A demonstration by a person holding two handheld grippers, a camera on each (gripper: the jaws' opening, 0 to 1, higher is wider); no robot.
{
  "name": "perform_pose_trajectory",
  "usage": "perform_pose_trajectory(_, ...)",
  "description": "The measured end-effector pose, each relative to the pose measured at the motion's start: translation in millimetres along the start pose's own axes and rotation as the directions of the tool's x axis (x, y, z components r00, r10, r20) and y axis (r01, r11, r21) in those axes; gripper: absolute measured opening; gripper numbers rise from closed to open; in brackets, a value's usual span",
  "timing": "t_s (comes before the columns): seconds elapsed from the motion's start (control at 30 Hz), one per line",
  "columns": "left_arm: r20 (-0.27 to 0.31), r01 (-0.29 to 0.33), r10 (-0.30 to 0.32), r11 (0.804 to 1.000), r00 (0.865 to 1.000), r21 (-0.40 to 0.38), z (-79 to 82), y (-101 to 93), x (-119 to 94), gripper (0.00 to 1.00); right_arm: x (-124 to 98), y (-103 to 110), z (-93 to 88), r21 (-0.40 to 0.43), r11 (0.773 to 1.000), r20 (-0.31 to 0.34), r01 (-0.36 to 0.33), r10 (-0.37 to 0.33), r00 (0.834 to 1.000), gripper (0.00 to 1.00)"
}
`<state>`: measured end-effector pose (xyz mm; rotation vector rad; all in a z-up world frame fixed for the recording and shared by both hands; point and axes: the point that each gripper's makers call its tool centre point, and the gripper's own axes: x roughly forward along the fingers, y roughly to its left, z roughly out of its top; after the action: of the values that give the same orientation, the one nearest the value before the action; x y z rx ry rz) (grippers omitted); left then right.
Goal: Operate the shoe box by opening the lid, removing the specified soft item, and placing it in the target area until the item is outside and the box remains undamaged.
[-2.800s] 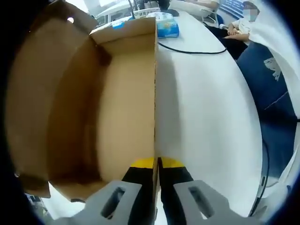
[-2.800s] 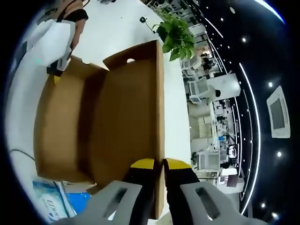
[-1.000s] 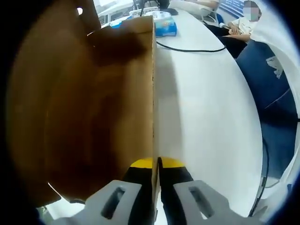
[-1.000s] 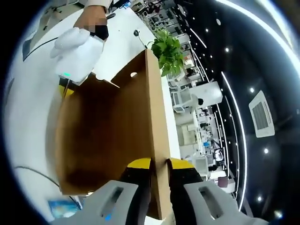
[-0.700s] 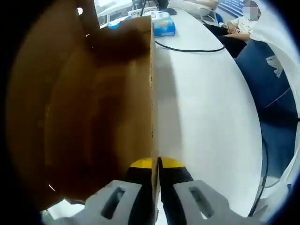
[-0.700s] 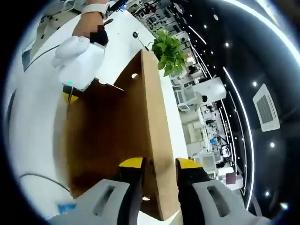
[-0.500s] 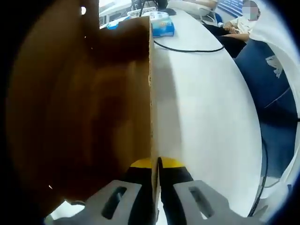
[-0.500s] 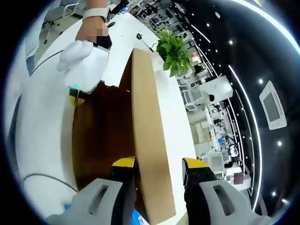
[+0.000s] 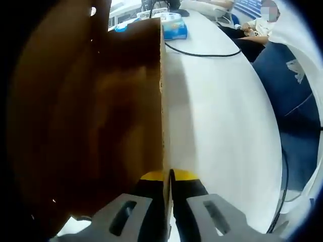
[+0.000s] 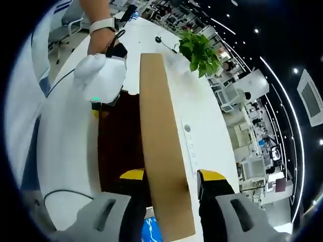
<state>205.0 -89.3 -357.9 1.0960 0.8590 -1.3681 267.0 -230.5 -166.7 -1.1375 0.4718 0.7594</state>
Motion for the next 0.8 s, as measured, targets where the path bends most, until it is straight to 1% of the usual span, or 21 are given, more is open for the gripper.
perform_pose_trajectory(0.03,0.001,0.0,0.0,1.0,1.0,0.001,-0.2,0.0,0.1,0.01,0.1,1.5,-0.3,0.0,1.0,-0.002,-0.006,0.006,1.0,0.3)
perform_pose_trajectory(0.33,-0.002,0.0,0.0,1.0,1.0,0.005,-0.7,-1.0,0.0,0.01,-0.1,3.7,0.2,0.005,1.0,0.006,-0.01,0.01,1.0,0.3)
perform_pose_trajectory(0.8,-0.004,0.006,-0.006,1.0,1.0,0.011,0.1,-1.6,-1.3,0.02,-1.2,7.0,0.2,-0.008,1.0,0.016,-0.005,0.005,1.0,0.3)
